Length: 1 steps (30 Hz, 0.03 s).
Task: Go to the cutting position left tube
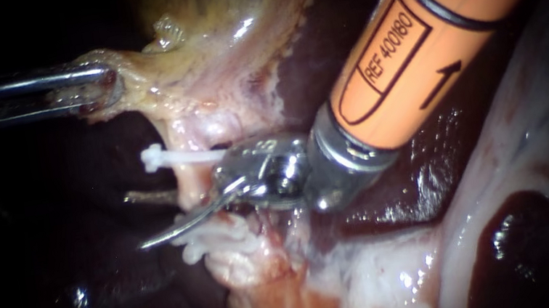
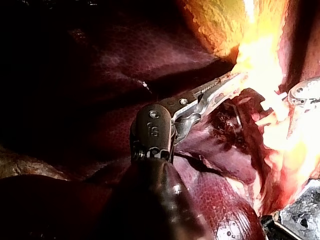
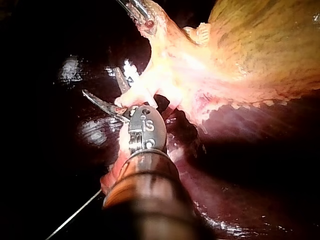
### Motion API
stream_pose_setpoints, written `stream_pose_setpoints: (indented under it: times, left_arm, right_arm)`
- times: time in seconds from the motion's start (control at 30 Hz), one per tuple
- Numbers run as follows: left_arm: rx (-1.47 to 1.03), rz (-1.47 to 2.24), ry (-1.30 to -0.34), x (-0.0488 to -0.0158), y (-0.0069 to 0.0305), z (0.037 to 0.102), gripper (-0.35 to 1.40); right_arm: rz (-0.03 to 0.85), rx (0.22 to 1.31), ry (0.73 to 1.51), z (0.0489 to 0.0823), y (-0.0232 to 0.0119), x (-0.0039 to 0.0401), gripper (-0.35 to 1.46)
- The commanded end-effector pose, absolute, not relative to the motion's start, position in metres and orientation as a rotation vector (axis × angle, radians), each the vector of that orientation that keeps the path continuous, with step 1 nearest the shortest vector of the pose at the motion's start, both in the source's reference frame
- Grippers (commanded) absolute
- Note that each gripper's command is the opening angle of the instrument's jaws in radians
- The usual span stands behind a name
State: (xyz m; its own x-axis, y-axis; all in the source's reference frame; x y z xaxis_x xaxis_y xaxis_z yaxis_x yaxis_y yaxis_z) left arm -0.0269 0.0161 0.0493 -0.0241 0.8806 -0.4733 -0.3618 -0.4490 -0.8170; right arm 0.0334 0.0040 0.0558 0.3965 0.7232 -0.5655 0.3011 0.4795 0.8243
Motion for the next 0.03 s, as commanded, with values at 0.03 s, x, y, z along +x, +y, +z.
stream_pose_setpoints:
  times: [0.03]
  left_arm:
    - [-1.287,1.650,-0.610,-0.0269,0.0161,0.0493,-0.35]
  right_arm:
    - [0.349,1.091,1.183,0.0558,0.0040,0.0334,1.43]
